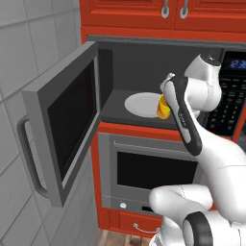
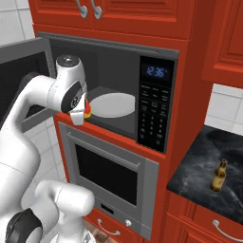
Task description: Place the microwavable item in the microwave. Then, close the microwave door and press the start button.
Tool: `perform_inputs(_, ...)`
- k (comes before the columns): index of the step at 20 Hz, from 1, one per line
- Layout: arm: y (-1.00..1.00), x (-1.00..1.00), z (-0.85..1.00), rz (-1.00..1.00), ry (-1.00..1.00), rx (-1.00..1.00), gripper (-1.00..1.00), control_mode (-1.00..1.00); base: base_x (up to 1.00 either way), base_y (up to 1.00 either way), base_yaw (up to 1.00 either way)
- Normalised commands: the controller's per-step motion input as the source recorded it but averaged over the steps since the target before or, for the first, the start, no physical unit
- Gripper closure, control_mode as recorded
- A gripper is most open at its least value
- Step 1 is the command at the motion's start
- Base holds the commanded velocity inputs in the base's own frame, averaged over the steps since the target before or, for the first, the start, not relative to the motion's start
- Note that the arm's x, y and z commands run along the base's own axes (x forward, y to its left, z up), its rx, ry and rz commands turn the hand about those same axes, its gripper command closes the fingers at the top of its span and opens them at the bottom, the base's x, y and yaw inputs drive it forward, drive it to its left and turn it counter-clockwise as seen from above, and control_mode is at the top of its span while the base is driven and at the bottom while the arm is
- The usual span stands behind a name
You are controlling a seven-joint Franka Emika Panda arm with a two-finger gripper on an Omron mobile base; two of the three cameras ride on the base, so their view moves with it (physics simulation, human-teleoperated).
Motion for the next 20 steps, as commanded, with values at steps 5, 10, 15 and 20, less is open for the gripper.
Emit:
perform_inputs(5,-0.10,0.58,-0.25,0.00,0.00,0.00,1.00,-1.00,0.00,0.00,0.00)
perform_inputs(10,-0.21,0.54,-0.03,0.00,0.00,0.02,1.00,-1.00,0.00,0.00,0.00)
perform_inputs(15,-0.14,0.57,-0.05,0.00,0.02,0.02,1.00,-1.00,0.00,0.00,0.00)
perform_inputs(20,0.00,0.60,-0.31,0.00,0.09,0.00,1.00,-1.00,0.00,0.00,0.00)
